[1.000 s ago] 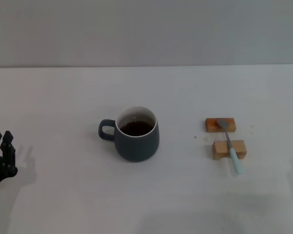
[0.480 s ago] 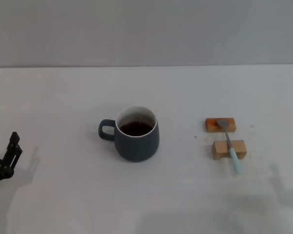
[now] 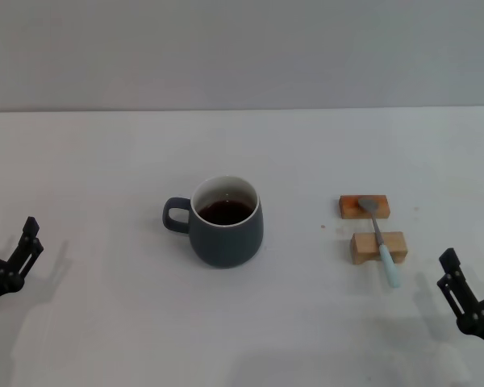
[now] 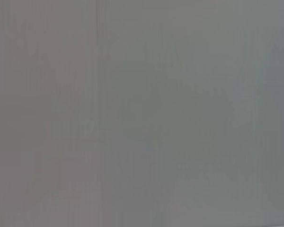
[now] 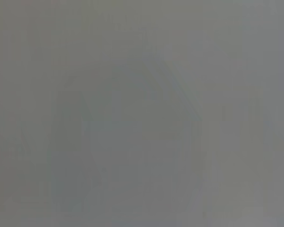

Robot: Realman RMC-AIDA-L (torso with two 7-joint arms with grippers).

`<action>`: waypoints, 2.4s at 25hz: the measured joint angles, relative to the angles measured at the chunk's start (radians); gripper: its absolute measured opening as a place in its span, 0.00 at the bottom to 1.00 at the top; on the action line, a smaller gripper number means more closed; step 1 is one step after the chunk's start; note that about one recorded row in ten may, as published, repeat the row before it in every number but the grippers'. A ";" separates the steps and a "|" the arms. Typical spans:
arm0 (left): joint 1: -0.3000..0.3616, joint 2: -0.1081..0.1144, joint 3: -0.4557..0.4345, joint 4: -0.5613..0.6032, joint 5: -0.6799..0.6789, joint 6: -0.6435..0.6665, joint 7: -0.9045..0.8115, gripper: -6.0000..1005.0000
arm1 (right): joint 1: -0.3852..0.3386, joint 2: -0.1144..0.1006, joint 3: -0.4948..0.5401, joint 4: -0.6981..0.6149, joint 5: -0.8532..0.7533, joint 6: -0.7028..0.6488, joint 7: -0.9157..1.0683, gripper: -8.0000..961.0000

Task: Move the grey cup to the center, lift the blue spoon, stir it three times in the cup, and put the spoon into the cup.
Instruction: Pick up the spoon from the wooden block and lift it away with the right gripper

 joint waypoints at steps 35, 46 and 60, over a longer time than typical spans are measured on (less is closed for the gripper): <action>-0.008 -0.003 0.003 0.000 0.005 -0.005 -0.002 0.86 | 0.066 0.003 -0.037 0.005 -0.008 0.184 0.000 0.80; -0.011 -0.003 0.006 0.000 0.008 -0.005 -0.001 0.86 | 0.098 0.003 -0.037 0.006 -0.004 0.253 0.000 0.80; -0.012 -0.003 0.006 0.000 0.008 -0.008 0.000 0.86 | 0.112 0.001 -0.037 -0.002 -0.007 0.269 0.050 0.80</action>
